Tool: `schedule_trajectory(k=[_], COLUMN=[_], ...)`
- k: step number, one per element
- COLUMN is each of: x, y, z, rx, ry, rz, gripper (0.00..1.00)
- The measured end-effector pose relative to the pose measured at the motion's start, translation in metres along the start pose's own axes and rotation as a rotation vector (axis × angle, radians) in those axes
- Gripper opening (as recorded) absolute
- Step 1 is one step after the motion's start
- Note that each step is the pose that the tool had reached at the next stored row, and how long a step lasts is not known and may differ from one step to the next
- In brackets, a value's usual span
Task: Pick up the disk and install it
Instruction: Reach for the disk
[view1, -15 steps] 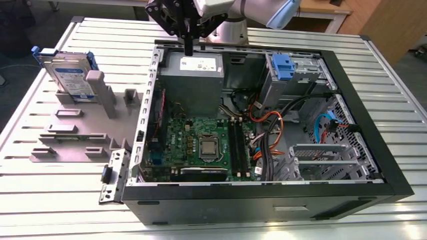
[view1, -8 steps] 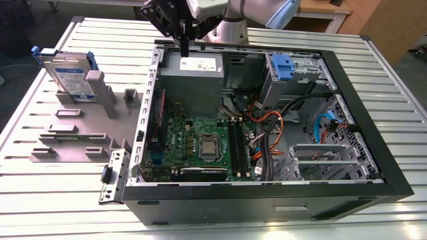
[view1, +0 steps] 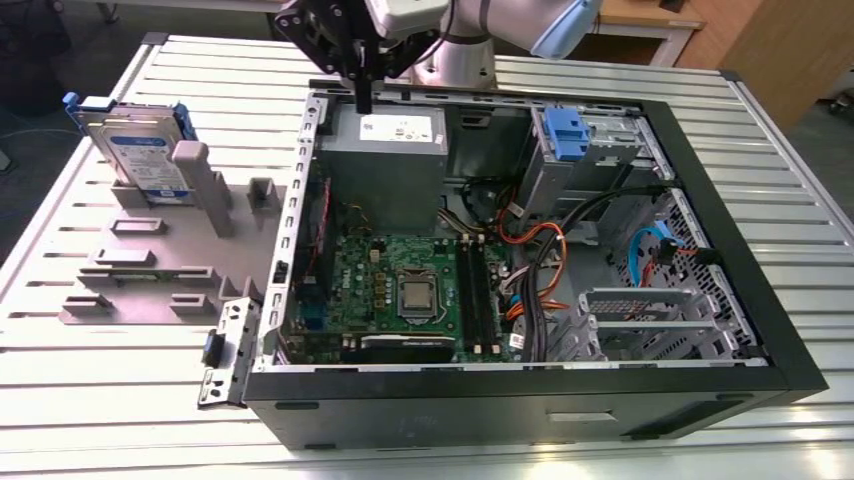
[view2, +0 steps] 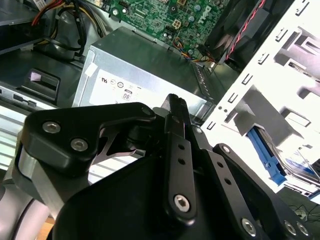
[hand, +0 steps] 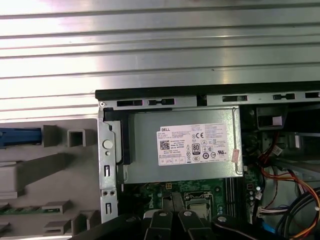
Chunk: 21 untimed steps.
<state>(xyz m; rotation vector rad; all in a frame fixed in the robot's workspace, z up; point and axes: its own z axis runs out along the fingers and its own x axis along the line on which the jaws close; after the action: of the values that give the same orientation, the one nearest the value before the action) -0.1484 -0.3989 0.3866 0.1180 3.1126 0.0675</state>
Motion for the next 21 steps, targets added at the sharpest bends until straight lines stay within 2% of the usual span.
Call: schedule_trajectory(k=[11, 21], x=[0.0086, 0.0126], y=[-0.0006, -0.001], z=[-0.0001, -0.0002], rx=[-0.0002, -0.0002], ry=[0.0, -0.0001], rz=[0.0, 0.0], gripper=[0.11, 0.11])
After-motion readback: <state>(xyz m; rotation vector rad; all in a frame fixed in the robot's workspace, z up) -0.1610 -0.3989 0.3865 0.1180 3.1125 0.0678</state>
